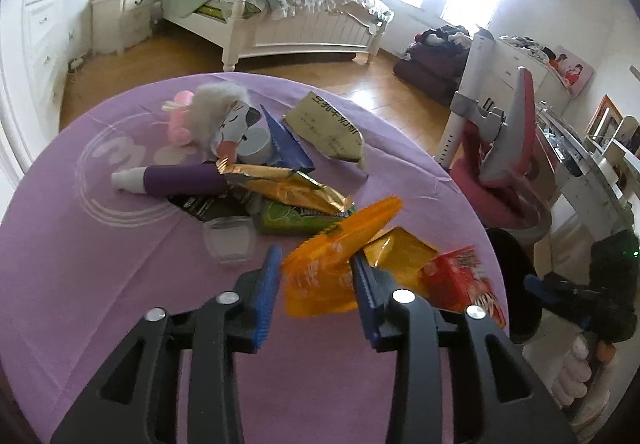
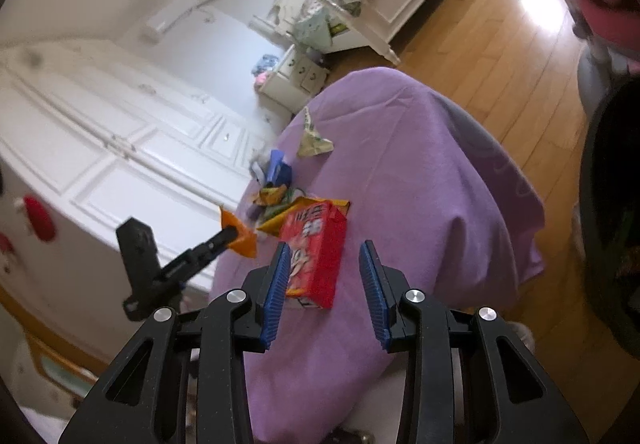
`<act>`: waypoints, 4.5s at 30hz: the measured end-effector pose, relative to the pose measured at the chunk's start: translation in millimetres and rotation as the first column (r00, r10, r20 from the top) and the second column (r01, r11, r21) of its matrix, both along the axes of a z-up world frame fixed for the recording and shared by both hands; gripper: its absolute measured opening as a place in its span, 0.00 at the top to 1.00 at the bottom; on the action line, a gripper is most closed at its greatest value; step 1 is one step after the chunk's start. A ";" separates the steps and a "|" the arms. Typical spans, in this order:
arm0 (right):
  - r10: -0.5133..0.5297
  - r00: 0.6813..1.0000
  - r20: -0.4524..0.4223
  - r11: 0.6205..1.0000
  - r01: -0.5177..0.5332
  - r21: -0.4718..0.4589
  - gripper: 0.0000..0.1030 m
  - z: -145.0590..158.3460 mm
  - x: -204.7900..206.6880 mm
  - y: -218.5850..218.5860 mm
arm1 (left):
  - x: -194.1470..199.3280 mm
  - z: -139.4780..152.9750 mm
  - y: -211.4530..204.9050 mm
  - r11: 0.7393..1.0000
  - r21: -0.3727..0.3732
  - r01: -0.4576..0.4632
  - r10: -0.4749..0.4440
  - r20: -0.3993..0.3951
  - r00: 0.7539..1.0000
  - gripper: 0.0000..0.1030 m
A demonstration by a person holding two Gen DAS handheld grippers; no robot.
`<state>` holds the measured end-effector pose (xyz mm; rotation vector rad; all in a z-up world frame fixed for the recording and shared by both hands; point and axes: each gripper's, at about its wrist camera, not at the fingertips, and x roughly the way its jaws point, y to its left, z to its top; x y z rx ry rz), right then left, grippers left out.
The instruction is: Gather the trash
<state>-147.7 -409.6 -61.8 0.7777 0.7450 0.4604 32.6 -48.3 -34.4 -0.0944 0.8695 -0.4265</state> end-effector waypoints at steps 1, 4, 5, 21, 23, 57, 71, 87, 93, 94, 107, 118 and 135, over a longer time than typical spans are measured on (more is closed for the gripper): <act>0.009 1.000 0.012 0.999 -0.009 -0.035 0.38 4.4 1.1 5.6 | -1.1 -0.6 2.6 1.000 0.013 -0.018 0.018 0.005 1.000 0.31; 0.050 0.998 0.047 0.982 -0.041 -0.185 0.18 15.9 9.4 33.7 | -2.4 -1.7 6.7 0.999 0.021 -0.047 0.047 0.024 0.999 0.21; 0.066 0.997 0.043 0.973 -0.055 -0.225 0.17 16.8 14.6 44.2 | -2.0 -3.5 7.8 0.999 0.020 -0.045 0.044 0.018 0.999 0.21; 0.043 0.999 0.016 0.952 -0.036 -0.305 0.42 -0.1 39.2 76.1 | -16.9 -37.0 33.2 0.986 0.165 -0.011 0.020 -0.052 0.998 0.21; 0.038 0.999 0.011 0.962 -0.033 -0.272 0.42 -1.1 37.2 71.0 | -16.8 -39.1 34.7 0.992 0.130 -0.001 0.008 -0.056 0.998 0.25; -0.599 0.773 -0.208 0.754 0.632 0.178 0.42 -102.3 -111.6 -227.0 | -36.1 -41.9 -351.9 0.793 -0.071 0.606 -0.606 -0.208 0.768 0.54; -0.594 0.743 -0.309 0.746 0.653 0.134 0.42 -148.6 -93.3 -244.7 | -23.6 -111.2 -413.9 0.785 0.034 0.618 -0.561 -0.382 0.734 0.40; -0.604 0.784 -0.142 0.794 0.607 -0.030 0.24 -79.2 -73.8 -204.4 | -20.0 3.8 -313.9 0.868 -0.065 0.493 -0.497 -0.093 0.863 0.10; -0.456 0.889 -0.033 0.882 0.447 -0.149 0.24 -28.3 -27.1 -138.4 | 6.5 42.2 -190.4 0.952 -0.107 0.288 -0.286 0.034 0.958 0.10; -0.421 0.907 -0.014 0.895 0.413 -0.168 0.24 -19.5 -17.6 -124.0 | 11.2 44.2 -172.2 0.962 -0.104 0.252 -0.249 0.044 0.968 0.10; 0.028 0.998 0.050 0.928 -0.007 -0.371 0.36 41.3 179.9 78.9 | 133.6 17.3 48.4 0.983 -0.115 -0.140 0.138 -0.022 0.990 0.10; 0.061 0.996 -0.066 0.875 -0.085 -0.477 0.62 -9.0 282.9 136.0 | 173.2 -13.3 37.4 0.996 0.037 -0.077 0.077 0.000 0.997 0.40; 0.039 0.994 0.098 0.987 -0.023 -0.160 0.84 49.5 166.7 49.4 | 78.2 33.5 50.1 0.981 -0.129 -0.144 0.152 0.056 0.987 0.99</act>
